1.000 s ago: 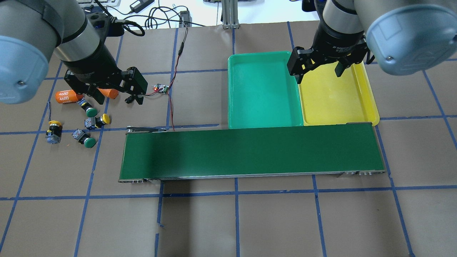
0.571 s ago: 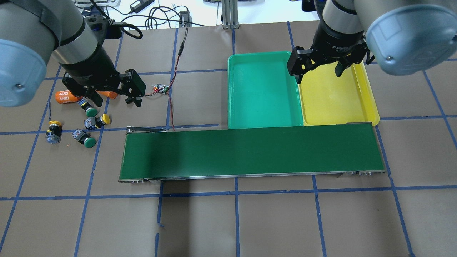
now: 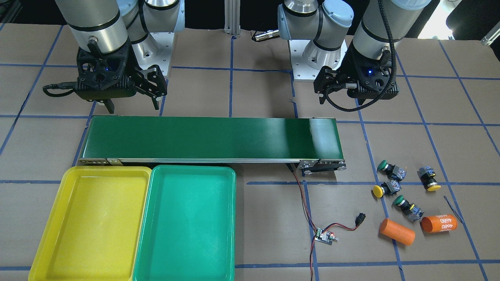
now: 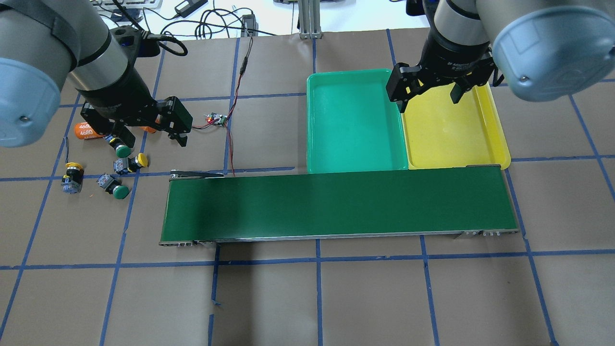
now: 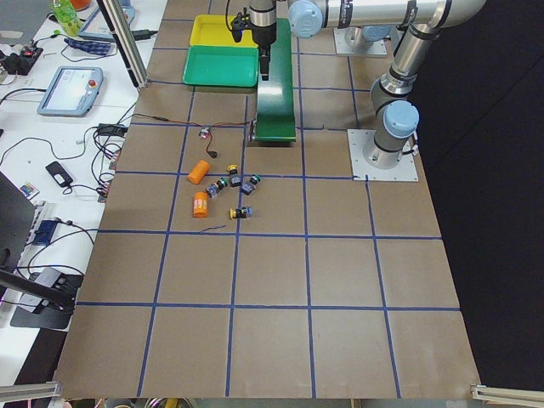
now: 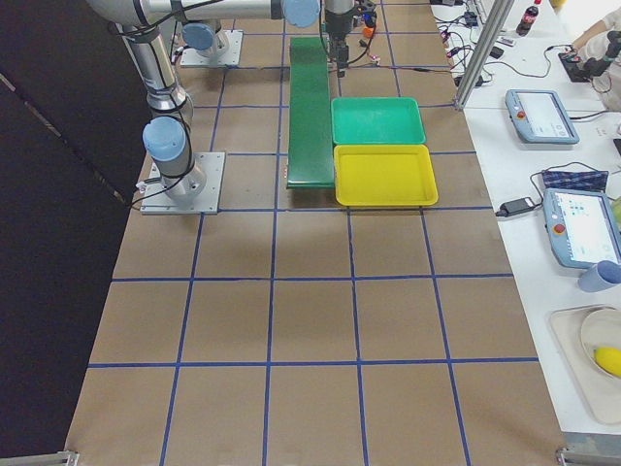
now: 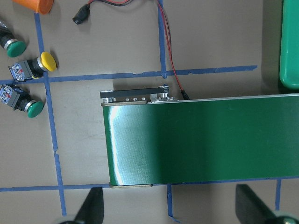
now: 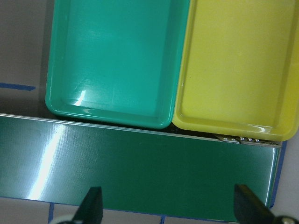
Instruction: Sort buttons by color to trays
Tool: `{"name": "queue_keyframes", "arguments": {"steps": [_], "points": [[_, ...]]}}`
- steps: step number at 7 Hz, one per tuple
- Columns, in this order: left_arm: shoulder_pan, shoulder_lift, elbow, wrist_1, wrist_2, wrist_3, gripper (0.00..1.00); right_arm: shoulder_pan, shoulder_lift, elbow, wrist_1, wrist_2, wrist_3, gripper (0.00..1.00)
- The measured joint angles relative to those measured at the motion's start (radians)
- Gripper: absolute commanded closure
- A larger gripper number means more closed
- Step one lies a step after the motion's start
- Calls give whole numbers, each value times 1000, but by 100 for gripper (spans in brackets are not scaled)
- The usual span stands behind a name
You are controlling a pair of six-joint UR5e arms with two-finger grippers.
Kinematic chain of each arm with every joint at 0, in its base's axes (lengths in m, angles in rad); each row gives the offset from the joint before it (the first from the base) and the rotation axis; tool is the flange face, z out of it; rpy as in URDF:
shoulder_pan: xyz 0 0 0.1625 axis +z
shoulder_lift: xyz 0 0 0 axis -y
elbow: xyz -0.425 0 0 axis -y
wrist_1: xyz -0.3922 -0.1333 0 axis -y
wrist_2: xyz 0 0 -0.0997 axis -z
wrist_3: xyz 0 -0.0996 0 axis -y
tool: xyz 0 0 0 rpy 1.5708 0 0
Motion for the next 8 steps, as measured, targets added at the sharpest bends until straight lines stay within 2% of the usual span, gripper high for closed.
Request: {"name": "queue_keyframes", "arguments": {"steps": [5,6,8], "points": [[16,-12,-2,9,-6,0,0,0,0,0,0,0,-1,0],[41,-21,0,17,-2,36,0,0,0,0,1,0,-1,0],[165,-73,2,102,-3,217,0,0,0,0,0,0,-1,0]]}}
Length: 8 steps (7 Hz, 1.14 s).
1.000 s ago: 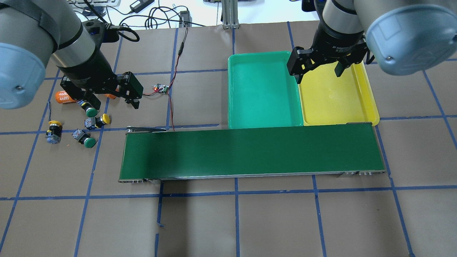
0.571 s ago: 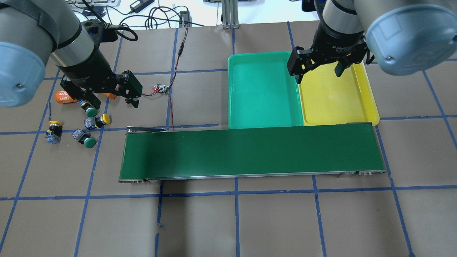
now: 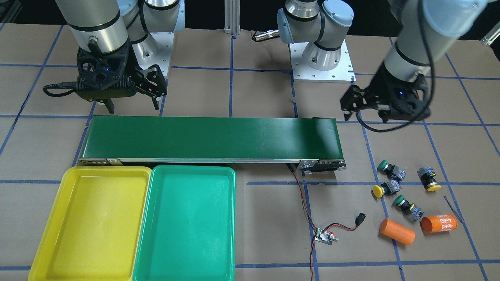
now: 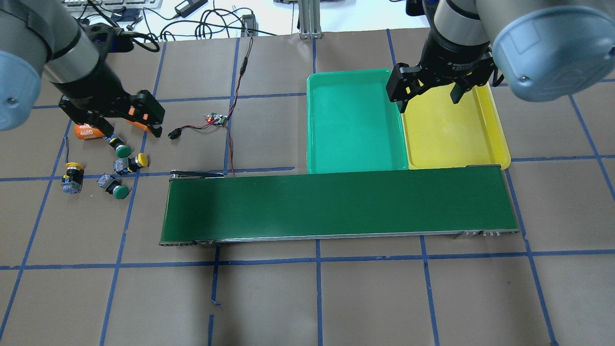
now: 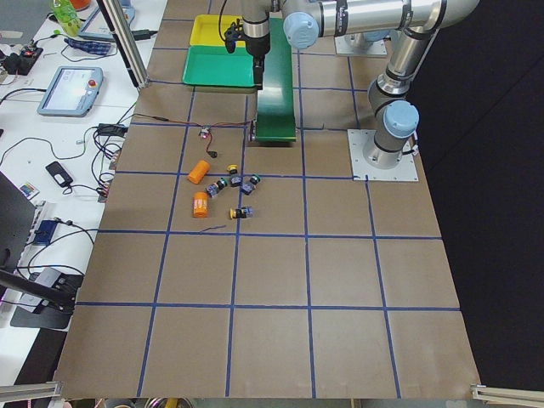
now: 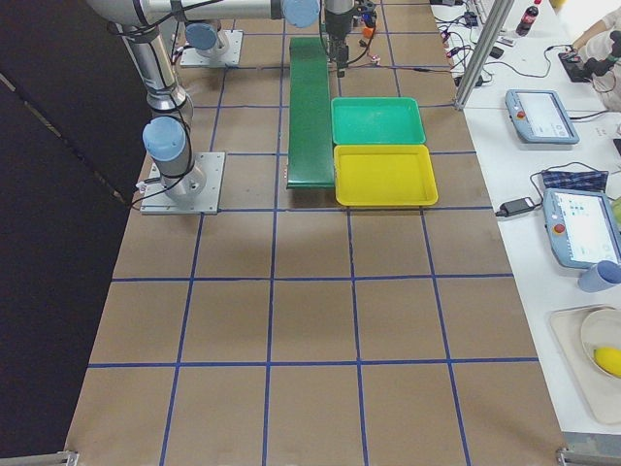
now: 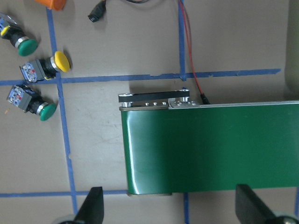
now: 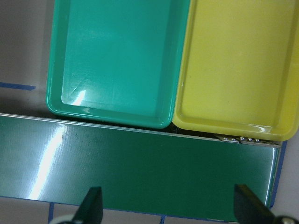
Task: Sort buttons by color to trays
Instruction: 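Lower the left gripper onto an orange cylinder and grasp it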
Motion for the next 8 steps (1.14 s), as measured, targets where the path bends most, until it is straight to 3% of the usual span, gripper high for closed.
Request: {"name": "queue_keyframes", "arguments": {"steps": [3,5,8], "points": [[105,-170,22,230,1,249,0,0,0,0,0,0,0,0],[117,-316,48,396,0,307,0,0,0,0,0,0,1,0],[119,-483,102,481,0,370,0,0,0,0,0,0,1,0]]}}
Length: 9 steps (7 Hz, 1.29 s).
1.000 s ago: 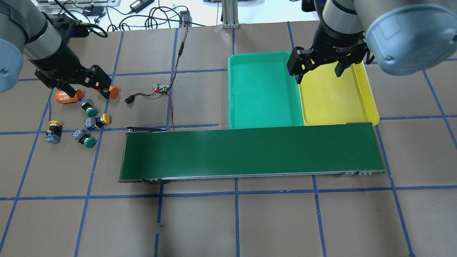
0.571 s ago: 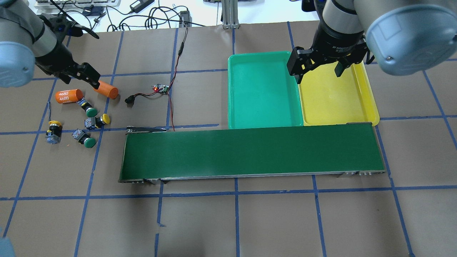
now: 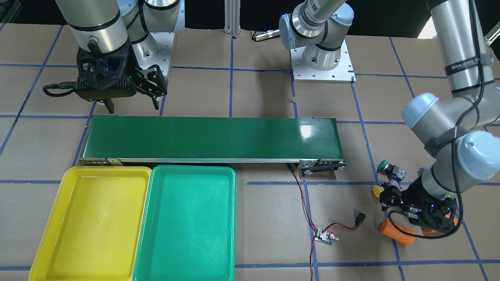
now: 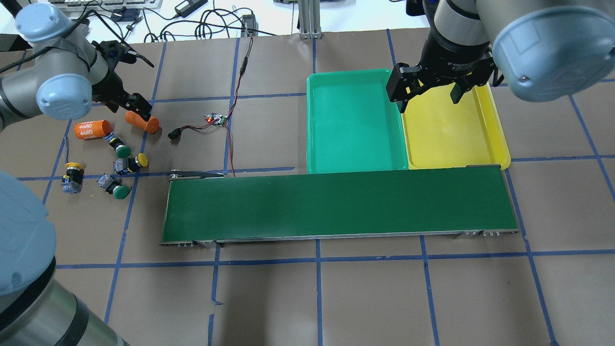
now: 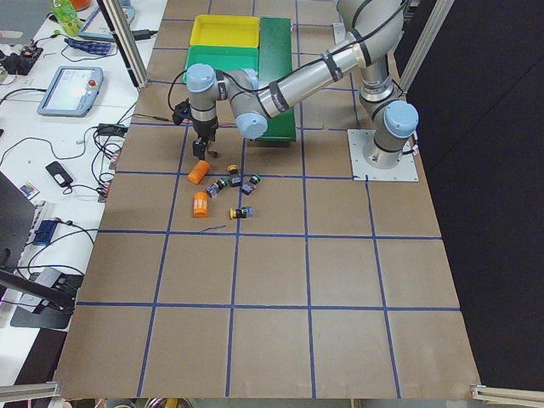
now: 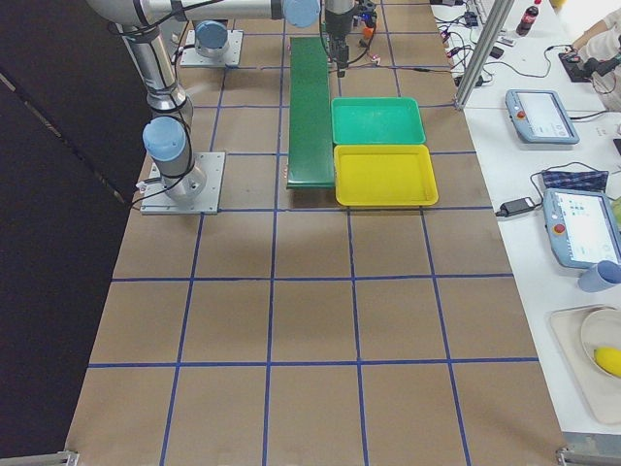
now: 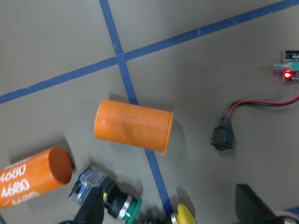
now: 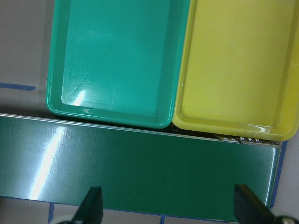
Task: Sort buttons by color to trays
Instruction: 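Lower the left gripper onto an orange cylinder and grasp it, then lift the orange cylinder and carry it over the conveyor belt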
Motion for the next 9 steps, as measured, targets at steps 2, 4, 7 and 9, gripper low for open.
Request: {"name": "queue_keyframes", "arguments": {"steps": [2,4,7,9], "points": [[0,-50,7,48,0,28,0,0,0,0,0,-1,0,0],[0,-71,16,60,1,63,0,0,0,0,0,-1,-1,0],[0,-101,57,63,2,92,0,0,0,0,0,0,-1,0],[6,-115,67,64,2,102,0,0,0,0,0,-1,-2,0]]}}
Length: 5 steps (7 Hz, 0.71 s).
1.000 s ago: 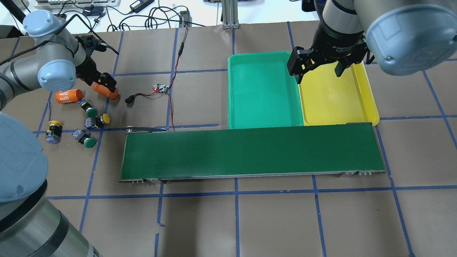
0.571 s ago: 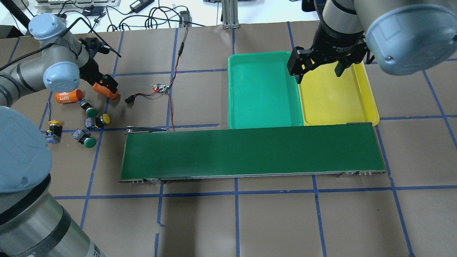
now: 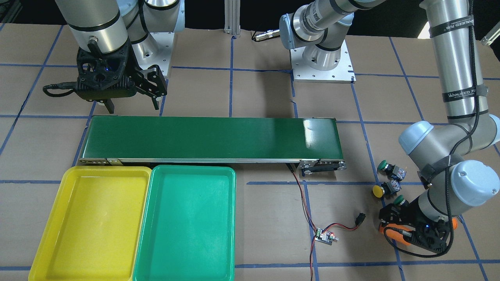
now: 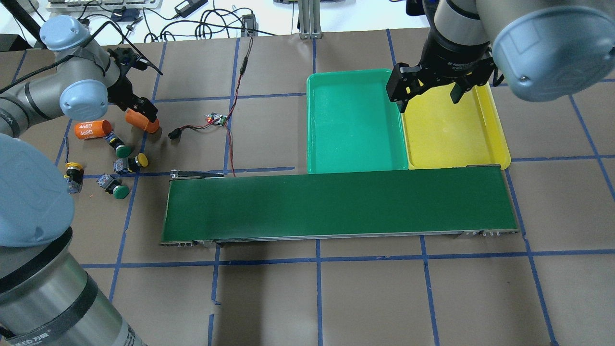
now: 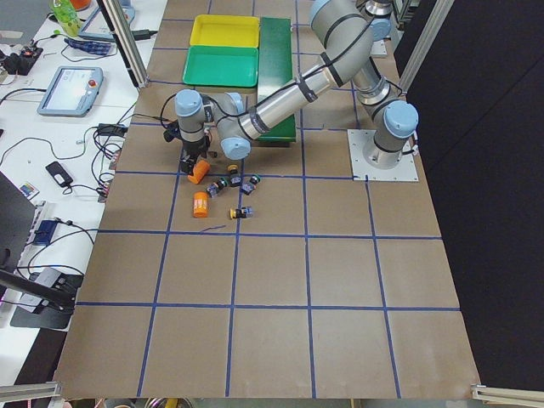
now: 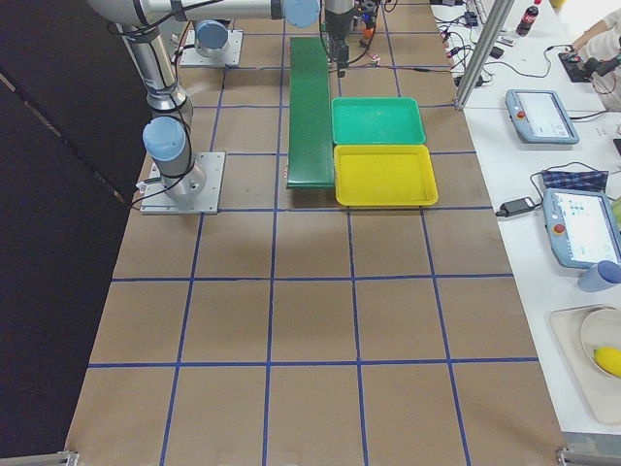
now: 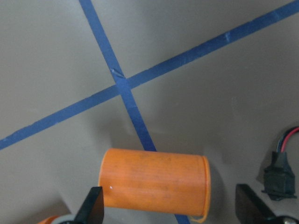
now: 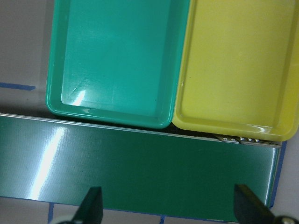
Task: Sort buttons by color to trays
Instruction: 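Lift the orange cylinder and carry it over the conveyor belt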
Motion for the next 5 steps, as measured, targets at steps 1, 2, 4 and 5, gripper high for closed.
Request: {"name": "queue_keyframes", "arguments": {"steps": [1,2,4,5], "points": [[5,-7,5,0,0,7,0,0,0,0,0,0,0,0],[8,-13,10,0,-1,12,0,0,0,0,0,0,0,0],[9,-18,9,0,-2,14,0,0,0,0,0,-1,0,0],[9,-19,5,0,-3,13,0,-1,0,0,0,-1,0,0]]}}
